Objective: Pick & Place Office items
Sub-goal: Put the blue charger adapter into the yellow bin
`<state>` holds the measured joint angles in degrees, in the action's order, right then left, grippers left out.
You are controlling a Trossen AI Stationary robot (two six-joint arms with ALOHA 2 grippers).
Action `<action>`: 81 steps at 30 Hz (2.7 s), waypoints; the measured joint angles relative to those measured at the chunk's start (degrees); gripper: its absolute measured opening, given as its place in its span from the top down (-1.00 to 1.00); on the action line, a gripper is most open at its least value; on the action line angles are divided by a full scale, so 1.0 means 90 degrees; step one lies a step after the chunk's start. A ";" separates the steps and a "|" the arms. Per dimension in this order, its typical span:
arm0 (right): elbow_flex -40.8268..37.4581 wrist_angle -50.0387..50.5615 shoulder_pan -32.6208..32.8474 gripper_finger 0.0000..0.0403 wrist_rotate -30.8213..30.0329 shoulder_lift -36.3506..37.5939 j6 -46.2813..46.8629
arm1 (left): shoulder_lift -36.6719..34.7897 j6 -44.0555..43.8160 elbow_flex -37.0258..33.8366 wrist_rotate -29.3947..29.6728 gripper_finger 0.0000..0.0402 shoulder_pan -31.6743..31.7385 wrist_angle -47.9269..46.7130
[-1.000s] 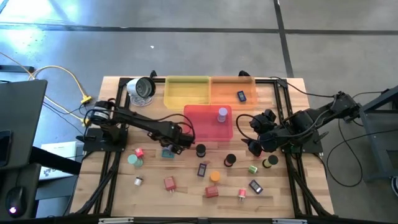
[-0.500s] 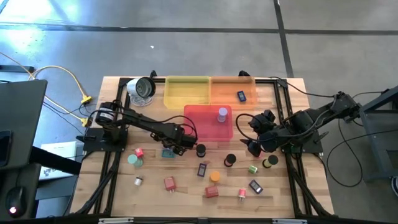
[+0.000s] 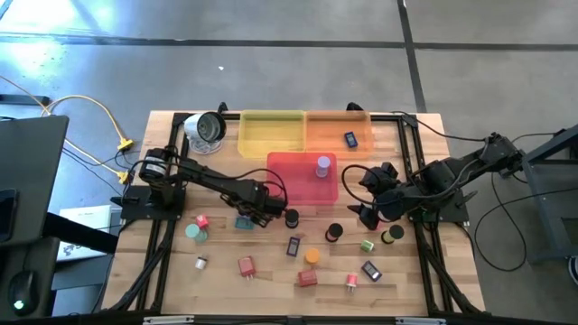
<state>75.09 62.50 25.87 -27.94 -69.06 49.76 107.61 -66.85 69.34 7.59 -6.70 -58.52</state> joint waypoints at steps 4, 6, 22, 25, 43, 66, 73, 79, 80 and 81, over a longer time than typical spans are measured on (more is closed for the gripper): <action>0.0000 -0.0010 0.0000 -0.91 -0.0010 0.0000 0.0000 | 0.0004 0.0115 0.0000 0.0024 -0.02 0.0000 -0.0032; 0.0000 -0.0012 0.0000 -0.91 -0.0015 0.0000 -0.0010 | 0.0005 0.0127 -0.0002 0.0071 -0.01 0.0000 -0.0063; 0.0000 -0.0011 0.0000 -0.91 -0.0049 0.0000 -0.0221 | -0.1524 0.0194 0.0337 0.0222 -0.01 0.0016 -0.1274; 0.0000 -0.0021 0.0000 -0.91 -0.0049 0.0000 -0.0221 | -0.2249 0.0127 0.0690 0.0576 -0.01 0.0156 -0.1224; 0.0000 -0.0047 -0.0201 -0.91 -0.0065 0.0000 -0.0565 | -0.2973 0.2320 0.2572 0.0646 -0.01 0.2940 -0.0198; 0.0000 0.0138 -0.1623 -0.91 0.0165 0.0000 -0.1349 | 0.0024 0.3624 0.2577 -0.0757 -0.01 0.5332 0.0340; 0.0000 0.0134 -0.1685 -0.91 0.0126 0.0000 -0.1392 | 0.0452 0.3738 0.2574 -0.0705 -0.01 0.5464 0.0284; 0.0000 0.0129 -0.1685 -0.91 0.0119 0.0000 -0.1394 | 0.0638 0.3762 0.2572 -0.0687 -0.01 0.5567 0.0321; 0.0000 0.0129 -0.1685 -0.91 0.0114 0.0000 -0.1394 | 0.0684 0.3763 0.2572 -0.0679 -0.01 0.5576 0.0320; 0.0000 0.0126 -0.1685 -0.91 0.0109 0.0000 -0.1394 | 0.0732 0.3762 0.2572 -0.0652 -0.01 0.5583 0.0322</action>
<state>75.09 63.63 10.70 -26.96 -69.06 37.21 114.20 -32.99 92.49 1.72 43.55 -55.63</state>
